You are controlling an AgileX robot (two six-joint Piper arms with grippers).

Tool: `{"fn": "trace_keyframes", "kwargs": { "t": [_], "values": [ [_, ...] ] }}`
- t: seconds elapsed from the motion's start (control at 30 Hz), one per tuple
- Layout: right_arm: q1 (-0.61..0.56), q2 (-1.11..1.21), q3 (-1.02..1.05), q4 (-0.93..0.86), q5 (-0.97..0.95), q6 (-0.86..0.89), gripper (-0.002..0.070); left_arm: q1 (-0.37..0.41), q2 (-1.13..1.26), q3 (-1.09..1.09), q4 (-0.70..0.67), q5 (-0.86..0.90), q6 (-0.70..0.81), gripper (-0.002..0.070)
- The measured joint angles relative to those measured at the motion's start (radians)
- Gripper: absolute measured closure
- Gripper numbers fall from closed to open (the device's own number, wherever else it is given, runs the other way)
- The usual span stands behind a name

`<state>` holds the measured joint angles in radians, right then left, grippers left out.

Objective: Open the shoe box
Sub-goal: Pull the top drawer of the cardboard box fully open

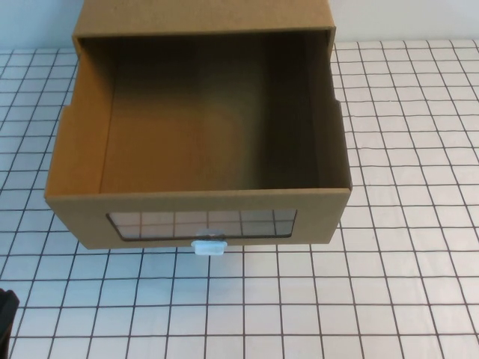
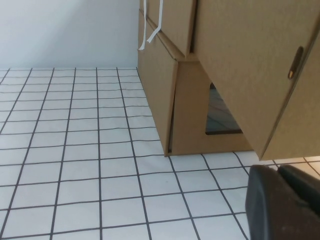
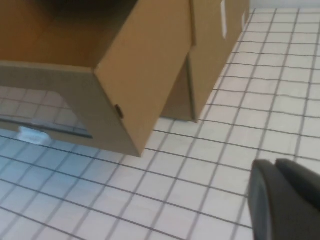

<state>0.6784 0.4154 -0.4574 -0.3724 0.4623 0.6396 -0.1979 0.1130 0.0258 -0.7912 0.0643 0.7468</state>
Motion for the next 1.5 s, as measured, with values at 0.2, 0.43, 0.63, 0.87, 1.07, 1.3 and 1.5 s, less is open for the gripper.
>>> {"fn": "trace_keyframes", "kwargs": {
  "t": [0.2,0.43,0.63,0.87,1.07,1.3,1.5],
  "values": [
    [-0.12,-0.052,0.091,-0.159,-0.033,0.0,0.0689,0.0,0.0,0.0,0.0,0.0,0.0,0.0677],
    [-0.406,-0.288,0.368,-0.169,-0.259,0.0,0.0689,0.0,0.0,0.0,0.0,0.0,0.0,0.0677],
    [-0.485,-0.422,0.451,-0.155,-0.337,0.0,0.0689,0.0,0.0,0.0,0.0,0.0,0.0,0.0677],
    [-0.488,-0.424,0.458,-0.137,-0.35,0.023,0.0689,0.0,0.0,0.002,0.0,0.0,0.0,0.0677],
    [-0.488,-0.424,0.458,-0.132,-0.377,0.047,0.0689,0.0,0.0,0.002,0.0,0.0,0.0,0.0677],
    [-0.488,-0.424,0.479,0.437,-0.384,-0.561,0.0689,0.0,0.0,0.002,0.0,0.0,0.0,0.0677],
    [-0.488,-0.424,0.481,0.559,-0.262,-0.744,0.0689,0.0,0.0,0.002,0.0,0.0,0.0,0.0677]
  ]
}}
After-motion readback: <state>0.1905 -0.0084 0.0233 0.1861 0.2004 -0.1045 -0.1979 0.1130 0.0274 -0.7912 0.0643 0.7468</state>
